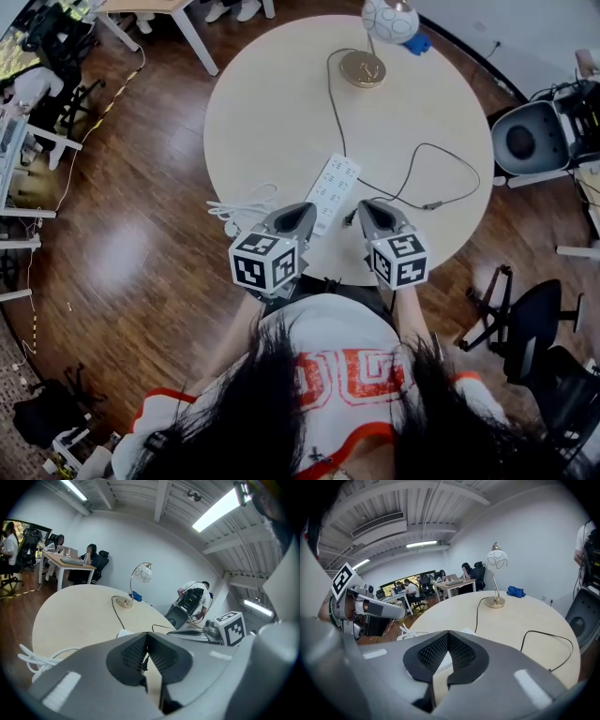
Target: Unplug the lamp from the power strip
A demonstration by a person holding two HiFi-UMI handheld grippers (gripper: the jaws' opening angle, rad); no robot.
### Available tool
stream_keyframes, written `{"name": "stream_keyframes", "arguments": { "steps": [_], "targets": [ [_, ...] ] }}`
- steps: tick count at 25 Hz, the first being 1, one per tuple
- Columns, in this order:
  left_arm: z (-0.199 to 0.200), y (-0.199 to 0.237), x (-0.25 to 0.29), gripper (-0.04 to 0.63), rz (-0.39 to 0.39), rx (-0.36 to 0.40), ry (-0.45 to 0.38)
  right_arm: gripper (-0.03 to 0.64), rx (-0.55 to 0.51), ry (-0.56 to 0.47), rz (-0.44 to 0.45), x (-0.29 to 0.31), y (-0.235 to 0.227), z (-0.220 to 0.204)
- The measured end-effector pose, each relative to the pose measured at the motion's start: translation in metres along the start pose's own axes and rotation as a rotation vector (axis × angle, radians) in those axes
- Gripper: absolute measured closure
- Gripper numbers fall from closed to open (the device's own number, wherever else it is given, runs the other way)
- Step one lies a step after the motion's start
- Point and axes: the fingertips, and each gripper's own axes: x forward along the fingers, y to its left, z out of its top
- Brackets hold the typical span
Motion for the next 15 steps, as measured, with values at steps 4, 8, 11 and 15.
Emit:
{"name": "stream_keyframes", "arguments": {
  "steps": [4,8,11,15],
  "targets": [
    [-0.0017,0.0042,-0.0017,0.595,0.016,-0.006,0.007,0.617,0.009,0.005,0.001,-0.0001,-0.0019,-0.0034],
    [-0.0034,0.0049,-0.0030,0.595,0.022,-0.006,0.016,0.617,0.021,0.009,-0.004,-0.0010,-0.0055,-0.0048],
    [-0.0037,0.0035,-0.0018,0.595,0.020,-0.004,0.021,0.617,0.030,0.011,-0.007,-0.0015,-0.0083,-0.0056],
    [-0.0056,0.0017,0.0003,0.595,0.018,-0.006,0.025,0.617,0.031,0.017,-0.004,-0.0016,-0.0095,-0.0082]
  ]
}}
